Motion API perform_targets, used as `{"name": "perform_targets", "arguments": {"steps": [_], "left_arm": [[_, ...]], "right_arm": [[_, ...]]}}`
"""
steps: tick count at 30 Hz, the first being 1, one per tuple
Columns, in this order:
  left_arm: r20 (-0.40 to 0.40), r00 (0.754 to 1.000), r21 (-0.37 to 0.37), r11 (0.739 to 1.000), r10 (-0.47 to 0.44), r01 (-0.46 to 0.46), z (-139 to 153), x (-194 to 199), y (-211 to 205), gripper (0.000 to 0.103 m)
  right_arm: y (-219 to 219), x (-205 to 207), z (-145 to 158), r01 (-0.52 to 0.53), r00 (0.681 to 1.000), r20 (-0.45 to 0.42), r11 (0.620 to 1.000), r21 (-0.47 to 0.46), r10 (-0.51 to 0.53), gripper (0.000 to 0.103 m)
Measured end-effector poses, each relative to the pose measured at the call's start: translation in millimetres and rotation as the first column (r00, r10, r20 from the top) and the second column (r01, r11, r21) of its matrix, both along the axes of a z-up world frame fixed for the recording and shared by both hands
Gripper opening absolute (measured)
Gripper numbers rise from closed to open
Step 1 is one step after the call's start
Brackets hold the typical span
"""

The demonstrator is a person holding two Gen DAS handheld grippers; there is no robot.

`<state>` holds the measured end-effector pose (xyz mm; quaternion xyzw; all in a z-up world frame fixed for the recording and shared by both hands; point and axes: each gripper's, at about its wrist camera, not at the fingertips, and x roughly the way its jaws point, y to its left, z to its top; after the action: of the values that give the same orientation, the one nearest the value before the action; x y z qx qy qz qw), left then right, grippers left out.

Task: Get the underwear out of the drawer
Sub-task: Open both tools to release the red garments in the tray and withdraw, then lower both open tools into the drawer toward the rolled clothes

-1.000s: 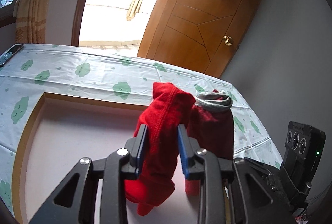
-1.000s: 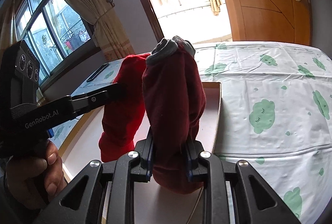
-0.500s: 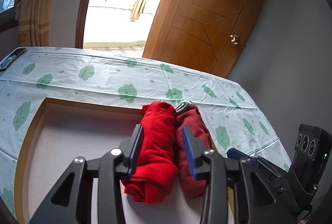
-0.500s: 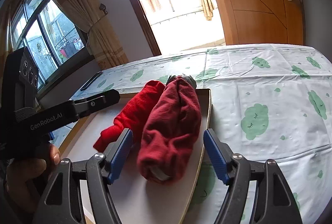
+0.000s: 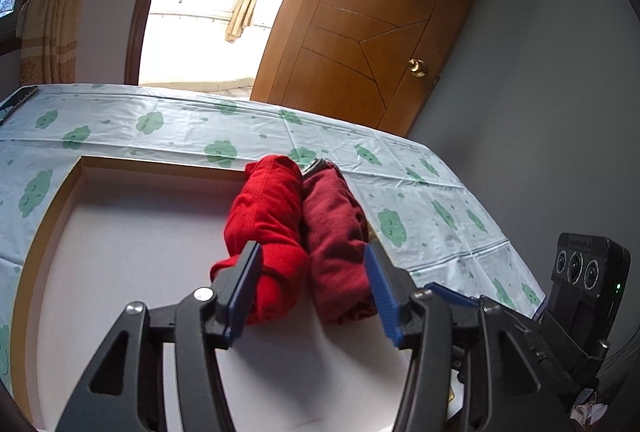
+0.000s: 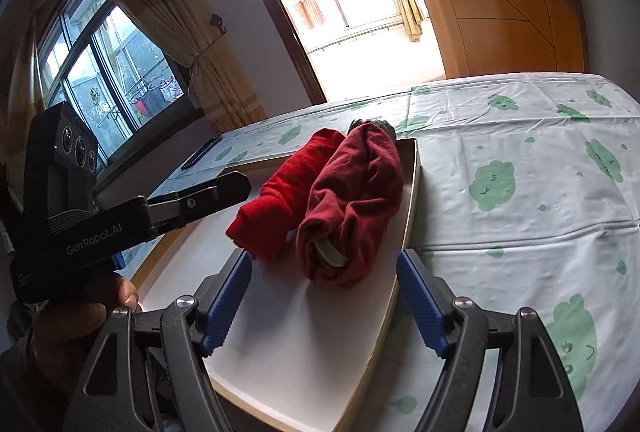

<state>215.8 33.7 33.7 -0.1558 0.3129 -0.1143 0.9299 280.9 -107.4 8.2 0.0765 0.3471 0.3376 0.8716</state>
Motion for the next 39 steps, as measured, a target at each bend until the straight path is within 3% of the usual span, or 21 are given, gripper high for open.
{"name": "perform_targets", "arguments": {"steps": [15,17,28,39], "left_arm": [[-0.012,0.996,-0.03,0.995,-0.091,0.091,-14.6,-66.3,6.4,0.055],[-0.002,0.995,-0.01,0.995,-0.102,0.102,-17.2,-80.7,7.9,0.059],[0.007,0.989,0.12,0.982,-0.146,0.144,-34.4,-145.9,20.0,0.059],[-0.004,0.989,0.144,0.979,-0.147,0.146,-64.3,-200.3,25.1,0.059]], "right_arm": [[-5.9,-75.8,-2.5,-0.118,0.992,0.044,0.993,0.0,0.118,0.077],[-8.9,-87.2,-3.1,-0.131,0.99,0.052,0.991,-0.004,0.131,0.077],[-27.8,-137.2,-12.2,-0.183,0.98,0.075,0.982,-0.04,0.186,0.078],[-55.1,-179.2,-29.1,-0.21,0.975,0.049,0.97,-0.12,0.217,0.078]]}}
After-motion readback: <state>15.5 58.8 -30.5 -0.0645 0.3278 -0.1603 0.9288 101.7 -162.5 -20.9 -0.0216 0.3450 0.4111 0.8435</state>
